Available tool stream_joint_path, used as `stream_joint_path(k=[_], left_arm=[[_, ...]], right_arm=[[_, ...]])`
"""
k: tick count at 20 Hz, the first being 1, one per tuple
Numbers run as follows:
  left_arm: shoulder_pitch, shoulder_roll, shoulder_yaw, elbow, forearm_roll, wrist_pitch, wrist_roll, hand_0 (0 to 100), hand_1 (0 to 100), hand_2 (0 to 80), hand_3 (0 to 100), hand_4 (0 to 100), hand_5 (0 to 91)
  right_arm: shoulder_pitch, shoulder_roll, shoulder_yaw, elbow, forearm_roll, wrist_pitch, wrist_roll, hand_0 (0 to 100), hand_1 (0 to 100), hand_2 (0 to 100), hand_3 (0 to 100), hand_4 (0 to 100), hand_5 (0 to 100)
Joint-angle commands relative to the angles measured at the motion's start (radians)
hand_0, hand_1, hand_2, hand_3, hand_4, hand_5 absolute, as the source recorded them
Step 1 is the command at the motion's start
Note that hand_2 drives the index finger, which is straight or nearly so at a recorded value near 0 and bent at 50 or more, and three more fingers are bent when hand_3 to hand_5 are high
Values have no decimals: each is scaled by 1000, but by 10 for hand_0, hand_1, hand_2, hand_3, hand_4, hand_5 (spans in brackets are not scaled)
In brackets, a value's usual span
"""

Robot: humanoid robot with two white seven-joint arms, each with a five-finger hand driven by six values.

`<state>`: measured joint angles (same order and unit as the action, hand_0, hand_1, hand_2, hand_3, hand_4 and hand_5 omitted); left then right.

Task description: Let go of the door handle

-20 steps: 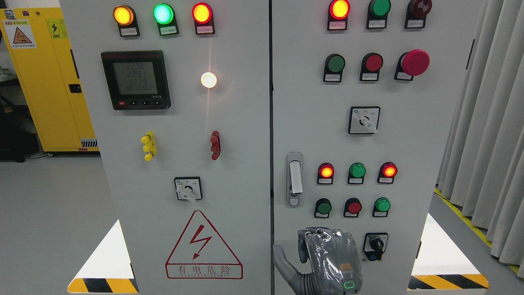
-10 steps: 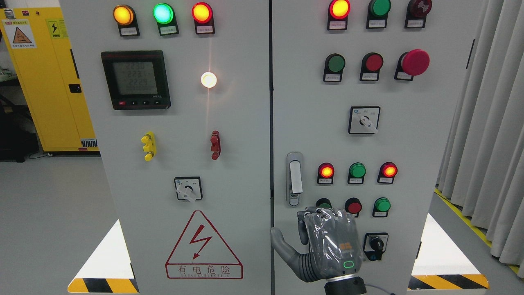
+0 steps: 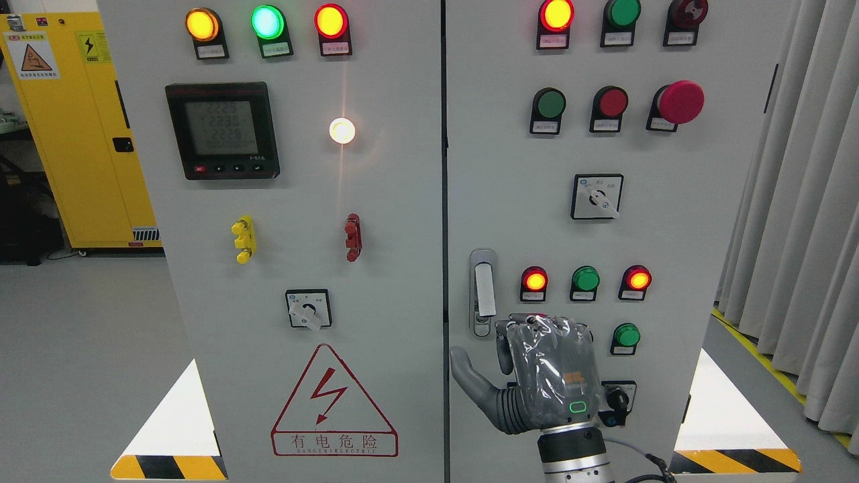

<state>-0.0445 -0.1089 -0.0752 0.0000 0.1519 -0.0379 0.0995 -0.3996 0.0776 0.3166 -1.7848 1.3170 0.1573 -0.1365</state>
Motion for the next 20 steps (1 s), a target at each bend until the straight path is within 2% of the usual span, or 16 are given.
stream_joint_path(k=[1,20], left_arm=[[0,0,0,-12,0,0,0,120,556,0,0,0,0],[0,0,0,-12,0,0,0,120,556,0,0,0,0]], right_arm=[[-34,-5,-21,59,2,-1,2,284,294,1000,1000,1000,1000],[-79,4,-48,88,-1,8,2,310,342,1000,1000,1000,1000]])
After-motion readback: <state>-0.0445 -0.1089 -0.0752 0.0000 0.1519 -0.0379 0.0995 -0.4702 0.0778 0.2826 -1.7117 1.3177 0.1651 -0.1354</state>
